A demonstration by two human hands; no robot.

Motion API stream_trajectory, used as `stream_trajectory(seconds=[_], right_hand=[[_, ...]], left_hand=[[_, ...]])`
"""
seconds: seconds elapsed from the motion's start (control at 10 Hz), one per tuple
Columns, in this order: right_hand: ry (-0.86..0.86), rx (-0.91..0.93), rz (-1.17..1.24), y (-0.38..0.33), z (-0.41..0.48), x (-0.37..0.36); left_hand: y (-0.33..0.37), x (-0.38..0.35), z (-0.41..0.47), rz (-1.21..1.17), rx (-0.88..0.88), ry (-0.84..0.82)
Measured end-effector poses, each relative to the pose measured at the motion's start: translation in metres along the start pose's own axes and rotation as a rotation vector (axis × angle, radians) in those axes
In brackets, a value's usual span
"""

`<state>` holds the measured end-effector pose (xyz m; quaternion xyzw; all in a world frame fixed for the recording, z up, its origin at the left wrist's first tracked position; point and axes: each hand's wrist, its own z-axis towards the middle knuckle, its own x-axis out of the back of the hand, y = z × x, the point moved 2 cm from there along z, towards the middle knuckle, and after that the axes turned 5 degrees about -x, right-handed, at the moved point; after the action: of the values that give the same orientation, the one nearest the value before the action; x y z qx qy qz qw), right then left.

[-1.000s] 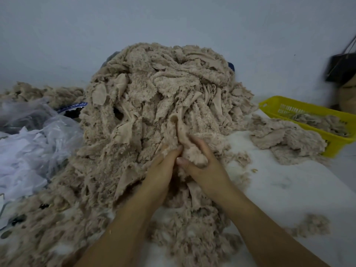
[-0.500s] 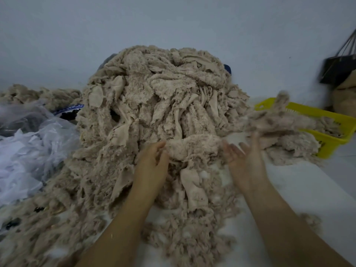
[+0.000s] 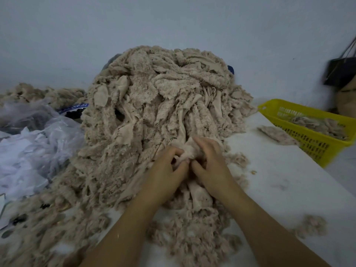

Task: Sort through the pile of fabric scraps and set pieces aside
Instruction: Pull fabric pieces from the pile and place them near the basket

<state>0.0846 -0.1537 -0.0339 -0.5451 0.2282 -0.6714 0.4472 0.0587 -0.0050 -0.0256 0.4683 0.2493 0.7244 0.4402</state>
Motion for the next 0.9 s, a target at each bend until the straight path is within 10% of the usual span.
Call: stream_trajectory(seconds=[0.3, 0.5, 0.6, 0.7, 0.9], right_hand=[[0.314, -0.192, 0.158, 0.008, -0.004, 0.019], [0.471, -0.302, 0.226, 0.009, -0.002, 0.025], [0.560, -0.417, 0.267, 0.017, -0.001, 0.040], [0.492, -0.441, 0.229, 0.020, 0.001, 0.045], [0.059, -0.115, 0.205, -0.011, -0.009, 0.011]], left_hand=[[-0.013, 0.014, 0.006, 0.104, 0.243, 0.049], [-0.017, 0.033, 0.008, -0.140, 0.412, 0.453], [-0.030, 0.057, 0.001, -0.399, 0.973, 0.783], [-0.031, 0.056, 0.010, -1.047, 0.512, 0.948], [-0.031, 0.036, 0.014, -1.090, 0.548, 0.364]])
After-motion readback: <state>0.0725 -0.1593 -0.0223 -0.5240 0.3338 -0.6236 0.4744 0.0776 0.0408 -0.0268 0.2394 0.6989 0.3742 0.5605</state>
